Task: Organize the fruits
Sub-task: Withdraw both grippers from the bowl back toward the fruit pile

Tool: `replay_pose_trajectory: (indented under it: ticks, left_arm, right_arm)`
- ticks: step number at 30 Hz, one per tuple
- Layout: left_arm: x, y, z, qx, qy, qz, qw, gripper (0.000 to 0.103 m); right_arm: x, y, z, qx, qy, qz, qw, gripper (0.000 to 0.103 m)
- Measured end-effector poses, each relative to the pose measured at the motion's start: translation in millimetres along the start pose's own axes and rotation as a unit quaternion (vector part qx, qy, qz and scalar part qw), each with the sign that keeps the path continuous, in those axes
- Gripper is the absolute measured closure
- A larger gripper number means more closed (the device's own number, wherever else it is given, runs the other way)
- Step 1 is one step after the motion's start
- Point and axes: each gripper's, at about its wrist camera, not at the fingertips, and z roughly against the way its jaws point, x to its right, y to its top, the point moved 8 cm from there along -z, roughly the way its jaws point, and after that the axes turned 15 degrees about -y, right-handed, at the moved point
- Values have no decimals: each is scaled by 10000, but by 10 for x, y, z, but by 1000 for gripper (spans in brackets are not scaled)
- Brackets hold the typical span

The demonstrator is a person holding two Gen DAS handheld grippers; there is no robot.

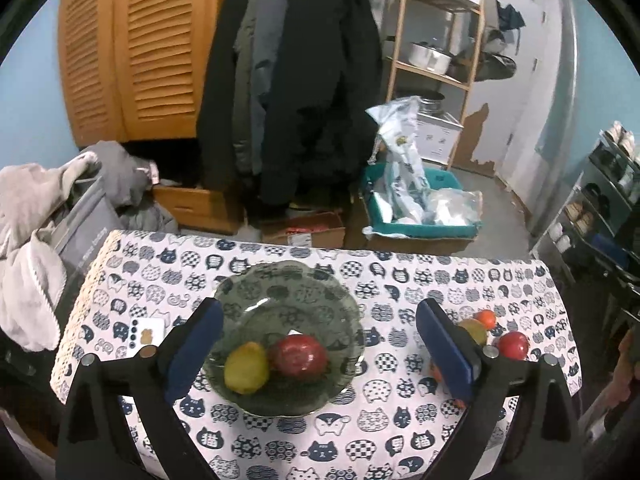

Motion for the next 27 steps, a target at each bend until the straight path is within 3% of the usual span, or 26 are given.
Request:
replay_pose_trajectory:
  ticks: [14, 27]
  left_arm:
    - [781, -49, -367, -392, -447, -543, 9968, 5]
    - [1166, -173, -726, -779, -589, -776, 9922, 5]
  right_arm:
    - [690, -328, -27, -184, -568, -169, 9981, 20]
    - [1154, -590, -155, -490, -806, -485, 9944, 20]
